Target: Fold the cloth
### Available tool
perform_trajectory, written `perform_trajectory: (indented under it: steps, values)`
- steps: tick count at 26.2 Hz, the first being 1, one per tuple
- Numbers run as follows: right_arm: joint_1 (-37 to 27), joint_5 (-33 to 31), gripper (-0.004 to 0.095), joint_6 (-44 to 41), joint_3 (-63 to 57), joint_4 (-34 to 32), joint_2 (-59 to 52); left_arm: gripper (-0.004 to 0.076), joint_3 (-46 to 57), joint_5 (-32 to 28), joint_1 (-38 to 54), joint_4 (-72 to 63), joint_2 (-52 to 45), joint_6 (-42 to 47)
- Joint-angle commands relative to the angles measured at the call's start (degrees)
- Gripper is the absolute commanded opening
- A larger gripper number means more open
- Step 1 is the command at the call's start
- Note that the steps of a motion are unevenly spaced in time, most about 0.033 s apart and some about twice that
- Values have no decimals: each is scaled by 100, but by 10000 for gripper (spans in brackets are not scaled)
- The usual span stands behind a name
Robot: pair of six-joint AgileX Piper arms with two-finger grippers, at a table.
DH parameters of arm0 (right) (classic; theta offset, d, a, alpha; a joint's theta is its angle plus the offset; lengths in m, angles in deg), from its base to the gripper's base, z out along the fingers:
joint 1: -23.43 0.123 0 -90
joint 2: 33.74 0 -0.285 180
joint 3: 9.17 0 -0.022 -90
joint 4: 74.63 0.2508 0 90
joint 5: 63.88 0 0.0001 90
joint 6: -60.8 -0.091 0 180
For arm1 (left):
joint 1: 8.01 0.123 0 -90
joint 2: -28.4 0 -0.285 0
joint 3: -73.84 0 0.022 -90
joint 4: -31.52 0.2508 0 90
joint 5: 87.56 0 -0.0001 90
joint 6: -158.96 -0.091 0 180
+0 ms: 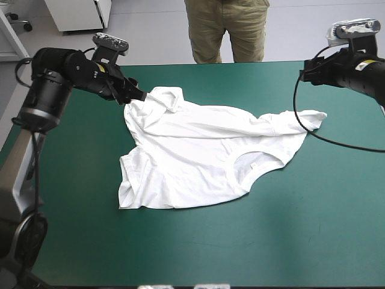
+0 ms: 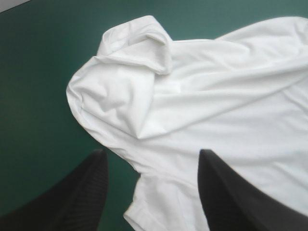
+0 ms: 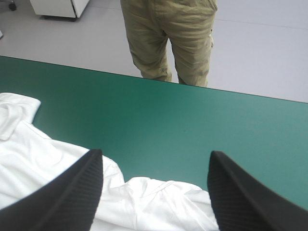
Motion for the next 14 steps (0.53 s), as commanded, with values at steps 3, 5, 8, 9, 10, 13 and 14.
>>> perform_trajectory:
  steps: [3,5,8,9,10,13,14]
  values:
    - [-47,-552,549,-237,128,165,-1042,412,1845,329,-6,-183,-1480,126]
    - [-47,-931,549,-259,128,173,-1317,412,3076,44,-6,-233,-2052,190]
    - [-47,-1046,550,-310,128,206,-1533,412,4153,-532,-18,-668,-2637,-28]
    - [-47,-1046,549,-319,128,215,-1575,412,4465,-650,-45,-852,-2743,-300]
    - [-47,-1046,548,-319,128,215,-1603,412,4683,-737,-88,-985,-2790,-543]
    - [-47,-1108,540,-336,128,219,-1629,412,5224,-857,-376,-857,-2773,-731]
    - [-47,-1159,540,-346,128,219,-1629,412,5349,-958,-458,-672,-2761,-589]
